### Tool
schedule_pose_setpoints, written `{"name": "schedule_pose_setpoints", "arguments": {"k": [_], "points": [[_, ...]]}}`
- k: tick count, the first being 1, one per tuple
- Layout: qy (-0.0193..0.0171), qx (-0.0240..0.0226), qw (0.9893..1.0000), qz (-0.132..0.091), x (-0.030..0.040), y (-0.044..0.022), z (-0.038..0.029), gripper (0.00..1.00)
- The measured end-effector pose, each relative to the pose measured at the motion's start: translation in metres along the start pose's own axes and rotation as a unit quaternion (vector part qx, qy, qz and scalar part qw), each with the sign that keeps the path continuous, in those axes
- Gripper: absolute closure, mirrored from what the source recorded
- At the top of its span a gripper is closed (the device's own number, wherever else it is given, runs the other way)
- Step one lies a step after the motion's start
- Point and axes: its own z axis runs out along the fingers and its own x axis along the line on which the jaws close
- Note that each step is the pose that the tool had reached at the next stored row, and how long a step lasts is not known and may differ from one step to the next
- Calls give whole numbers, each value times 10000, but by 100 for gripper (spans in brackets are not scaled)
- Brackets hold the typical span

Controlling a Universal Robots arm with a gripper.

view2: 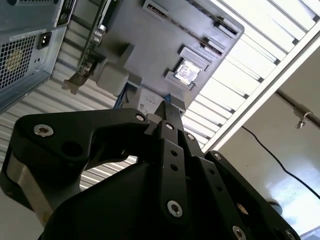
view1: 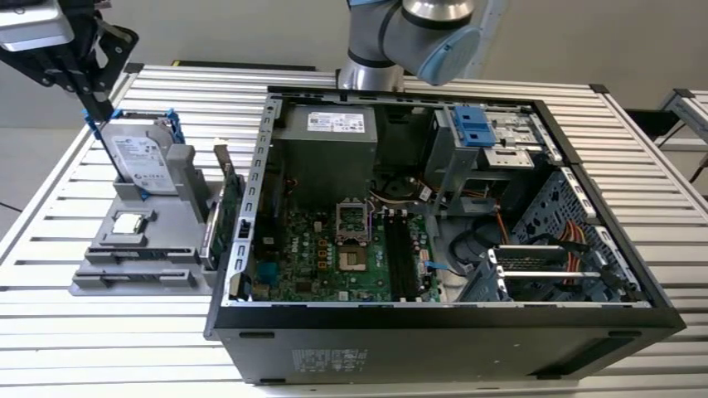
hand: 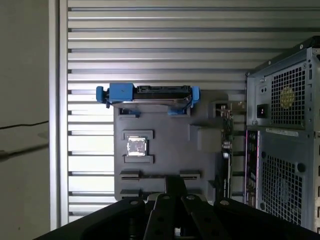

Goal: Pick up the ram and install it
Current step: 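Reach for the ram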

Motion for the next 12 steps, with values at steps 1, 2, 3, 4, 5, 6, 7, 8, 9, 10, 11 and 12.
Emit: {"name": "schedule_pose_setpoints", "arguments": {"k": [1,2,3,4,5,6,7,8,9,10,11,12], "points": [[1,0,10000,2,0,-12,-1,100],[2,0,10000,4,-1,-25,-1,100],[3,0,10000,6,-1,-36,-2,100],[4,0,10000,9,-1,-47,-2,100],[5,0,10000,10,-1,-59,-3,100],[6,0,10000,12,-1,-70,-4,100],[7,0,10000,12,-1,-81,-4,100],[6,0,10000,13,-1,-92,-4,100],[7,0,10000,13,-1,-103,-5,100],[7,0,10000,14,-2,-113,-5,100],[8,0,10000,14,-2,-122,-6,100],[8,0,10000,14,-2,-131,-6,100]]}}
